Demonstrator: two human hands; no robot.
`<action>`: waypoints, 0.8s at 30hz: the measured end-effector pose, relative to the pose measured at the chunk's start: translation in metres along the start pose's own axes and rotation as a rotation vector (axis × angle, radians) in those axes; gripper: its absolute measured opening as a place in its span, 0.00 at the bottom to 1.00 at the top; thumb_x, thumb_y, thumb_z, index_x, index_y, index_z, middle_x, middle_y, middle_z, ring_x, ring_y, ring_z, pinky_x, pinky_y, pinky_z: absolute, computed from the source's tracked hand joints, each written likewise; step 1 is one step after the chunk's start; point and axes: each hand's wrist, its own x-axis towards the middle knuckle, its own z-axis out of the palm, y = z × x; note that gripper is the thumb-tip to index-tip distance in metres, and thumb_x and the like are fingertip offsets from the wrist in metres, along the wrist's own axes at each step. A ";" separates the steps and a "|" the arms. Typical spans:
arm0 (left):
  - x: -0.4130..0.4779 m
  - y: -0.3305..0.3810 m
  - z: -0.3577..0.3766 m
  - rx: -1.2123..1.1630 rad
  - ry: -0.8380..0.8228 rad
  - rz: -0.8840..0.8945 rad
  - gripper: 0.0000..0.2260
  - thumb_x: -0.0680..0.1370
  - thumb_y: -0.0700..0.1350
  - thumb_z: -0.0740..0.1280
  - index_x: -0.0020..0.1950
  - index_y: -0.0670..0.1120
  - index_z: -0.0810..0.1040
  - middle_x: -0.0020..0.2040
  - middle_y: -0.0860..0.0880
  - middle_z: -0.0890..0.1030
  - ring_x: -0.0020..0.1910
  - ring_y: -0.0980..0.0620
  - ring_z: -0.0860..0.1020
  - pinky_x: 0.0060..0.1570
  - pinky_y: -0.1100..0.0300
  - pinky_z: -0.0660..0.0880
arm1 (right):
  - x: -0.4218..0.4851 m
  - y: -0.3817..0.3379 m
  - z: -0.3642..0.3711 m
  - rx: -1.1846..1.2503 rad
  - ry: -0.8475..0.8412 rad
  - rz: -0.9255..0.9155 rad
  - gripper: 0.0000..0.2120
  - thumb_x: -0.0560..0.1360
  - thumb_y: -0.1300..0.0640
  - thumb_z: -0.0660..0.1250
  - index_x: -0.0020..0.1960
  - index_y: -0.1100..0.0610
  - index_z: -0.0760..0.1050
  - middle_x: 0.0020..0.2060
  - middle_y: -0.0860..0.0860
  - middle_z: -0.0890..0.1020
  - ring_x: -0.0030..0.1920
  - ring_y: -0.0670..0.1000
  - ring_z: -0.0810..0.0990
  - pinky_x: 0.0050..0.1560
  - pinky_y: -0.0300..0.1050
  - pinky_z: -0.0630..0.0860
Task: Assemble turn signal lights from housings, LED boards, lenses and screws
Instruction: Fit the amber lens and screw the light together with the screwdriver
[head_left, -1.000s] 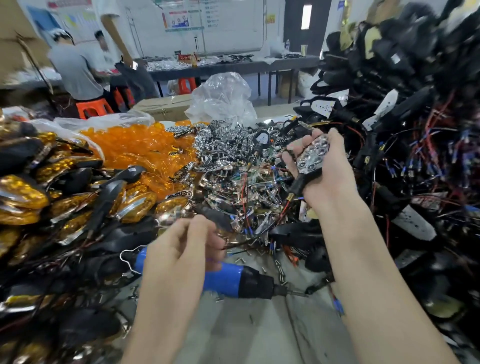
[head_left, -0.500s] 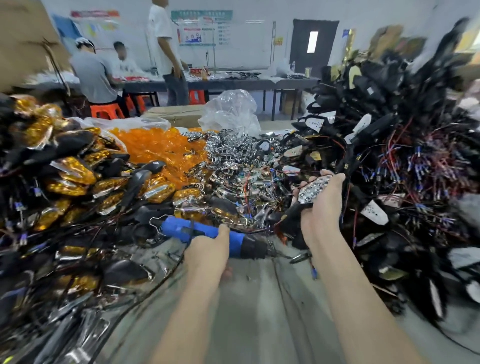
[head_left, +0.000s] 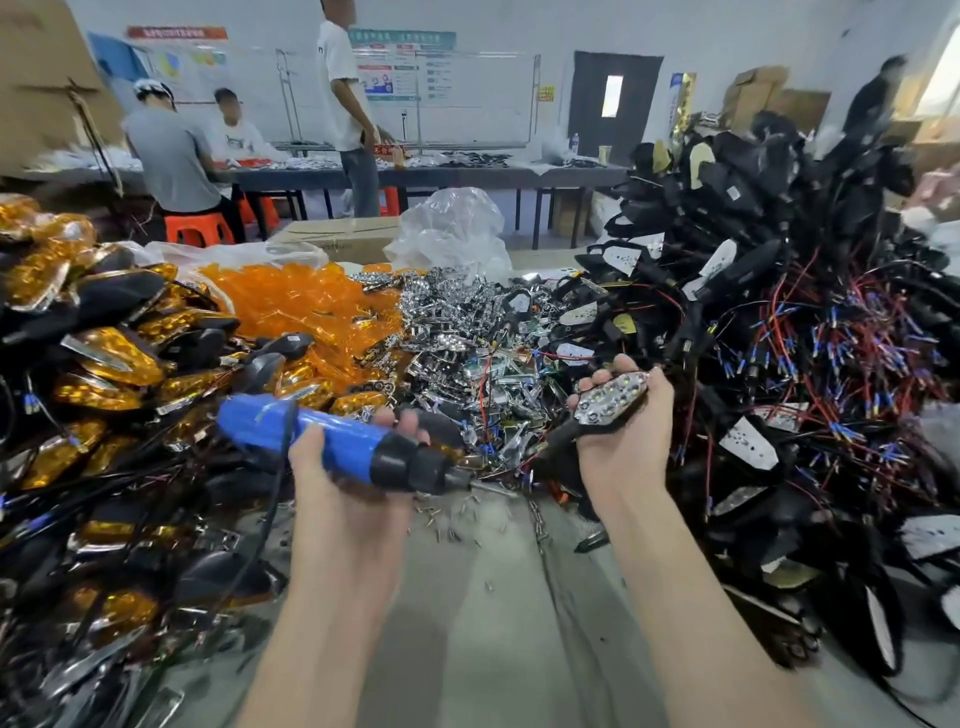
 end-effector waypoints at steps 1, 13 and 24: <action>0.004 0.001 0.008 -0.057 -0.033 0.007 0.14 0.82 0.54 0.62 0.55 0.44 0.74 0.45 0.47 0.83 0.51 0.49 0.84 0.52 0.51 0.81 | -0.003 0.005 -0.001 0.001 -0.024 0.012 0.14 0.84 0.46 0.58 0.46 0.52 0.75 0.34 0.49 0.78 0.33 0.50 0.77 0.33 0.43 0.75; 0.056 -0.032 0.008 -0.180 -0.169 0.028 0.08 0.80 0.41 0.67 0.43 0.47 0.83 0.47 0.50 0.82 0.56 0.51 0.83 0.58 0.49 0.79 | -0.007 0.031 -0.008 -0.254 -0.122 -0.044 0.09 0.82 0.62 0.65 0.47 0.51 0.80 0.34 0.48 0.79 0.37 0.46 0.81 0.39 0.39 0.80; 0.055 -0.039 0.006 -0.101 -0.205 0.073 0.07 0.79 0.39 0.68 0.51 0.50 0.74 0.45 0.50 0.81 0.50 0.52 0.81 0.63 0.49 0.76 | -0.014 0.029 -0.006 -0.451 -0.125 -0.077 0.08 0.77 0.57 0.70 0.42 0.46 0.79 0.33 0.46 0.80 0.43 0.50 0.74 0.35 0.38 0.73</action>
